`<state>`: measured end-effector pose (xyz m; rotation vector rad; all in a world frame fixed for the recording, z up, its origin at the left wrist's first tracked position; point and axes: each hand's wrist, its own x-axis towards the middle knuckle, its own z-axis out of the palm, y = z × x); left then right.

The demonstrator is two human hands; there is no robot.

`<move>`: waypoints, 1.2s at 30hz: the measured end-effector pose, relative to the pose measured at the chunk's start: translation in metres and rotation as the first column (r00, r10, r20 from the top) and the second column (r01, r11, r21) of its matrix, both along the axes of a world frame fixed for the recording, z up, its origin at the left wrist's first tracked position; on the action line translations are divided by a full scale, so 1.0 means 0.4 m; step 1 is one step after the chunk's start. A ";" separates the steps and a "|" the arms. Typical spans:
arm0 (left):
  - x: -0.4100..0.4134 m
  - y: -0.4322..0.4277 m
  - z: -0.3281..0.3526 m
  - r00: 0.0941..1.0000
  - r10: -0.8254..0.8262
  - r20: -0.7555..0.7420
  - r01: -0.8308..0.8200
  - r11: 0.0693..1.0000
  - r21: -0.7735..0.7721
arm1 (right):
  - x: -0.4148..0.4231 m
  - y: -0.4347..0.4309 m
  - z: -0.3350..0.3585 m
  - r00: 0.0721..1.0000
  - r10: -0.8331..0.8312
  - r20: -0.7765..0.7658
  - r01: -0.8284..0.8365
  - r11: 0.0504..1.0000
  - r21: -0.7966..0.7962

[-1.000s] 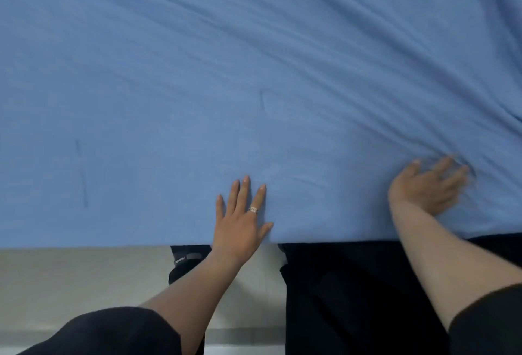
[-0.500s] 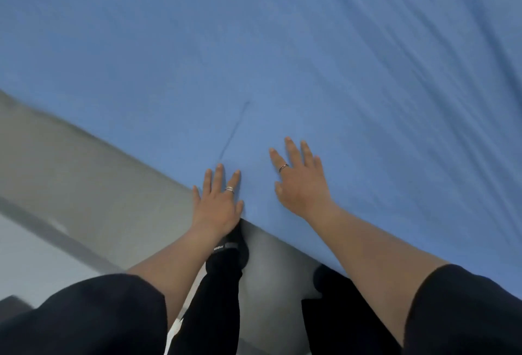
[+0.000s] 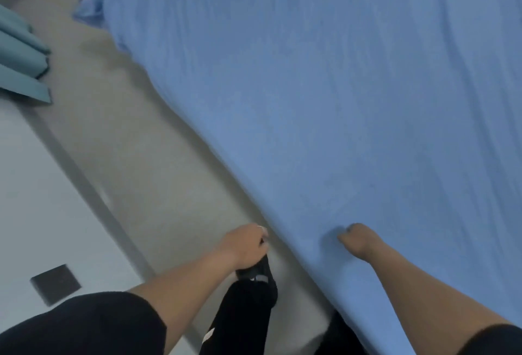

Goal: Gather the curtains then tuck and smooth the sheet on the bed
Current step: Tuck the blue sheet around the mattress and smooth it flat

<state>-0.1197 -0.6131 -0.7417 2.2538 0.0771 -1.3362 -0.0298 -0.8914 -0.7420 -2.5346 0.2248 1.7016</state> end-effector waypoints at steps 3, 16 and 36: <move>0.047 0.186 0.043 0.989 0.146 0.008 -0.146 0.987 0.071 | 0.083 0.179 0.043 0.998 -0.029 0.059 0.022 0.993 0.118; 0.165 0.660 0.161 0.602 0.775 0.194 -0.786 0.618 -0.028 | 0.369 0.896 0.181 0.991 0.078 0.105 -0.112 0.921 0.372; 0.875 1.287 -0.111 0.233 0.896 0.378 -0.934 0.315 -0.170 | 0.989 1.594 -0.033 0.827 0.199 0.525 -0.417 0.844 0.338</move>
